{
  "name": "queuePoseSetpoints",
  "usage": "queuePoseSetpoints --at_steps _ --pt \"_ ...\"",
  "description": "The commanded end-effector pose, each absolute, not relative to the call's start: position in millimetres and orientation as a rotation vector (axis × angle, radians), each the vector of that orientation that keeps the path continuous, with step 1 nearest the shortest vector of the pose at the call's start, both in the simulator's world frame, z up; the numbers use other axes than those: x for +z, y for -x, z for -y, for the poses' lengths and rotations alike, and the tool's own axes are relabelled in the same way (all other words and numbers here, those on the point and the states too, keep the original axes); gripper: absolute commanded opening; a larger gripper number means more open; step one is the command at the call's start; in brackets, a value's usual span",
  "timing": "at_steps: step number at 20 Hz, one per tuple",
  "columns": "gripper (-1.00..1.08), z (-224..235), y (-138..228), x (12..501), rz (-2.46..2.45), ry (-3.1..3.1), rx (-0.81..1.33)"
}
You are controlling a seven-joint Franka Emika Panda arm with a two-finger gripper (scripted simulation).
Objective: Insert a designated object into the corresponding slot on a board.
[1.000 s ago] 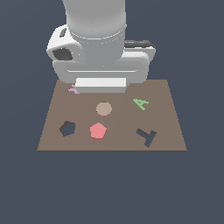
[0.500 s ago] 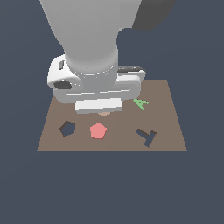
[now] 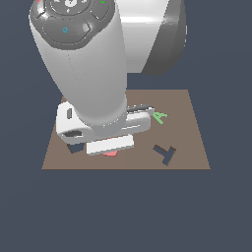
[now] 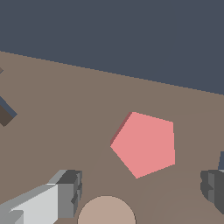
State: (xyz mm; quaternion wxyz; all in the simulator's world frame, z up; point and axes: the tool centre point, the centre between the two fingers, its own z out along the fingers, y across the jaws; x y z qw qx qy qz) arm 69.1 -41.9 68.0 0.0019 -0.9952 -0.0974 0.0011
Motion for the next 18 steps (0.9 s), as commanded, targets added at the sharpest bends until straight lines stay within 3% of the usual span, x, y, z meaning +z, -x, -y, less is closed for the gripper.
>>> queuePoseSetpoints --at_steps 1,18 --pt "1.00 43 -77 61 0.340 3.121 0.001" --pt "1.00 44 -88 36 0.388 3.117 0.000"
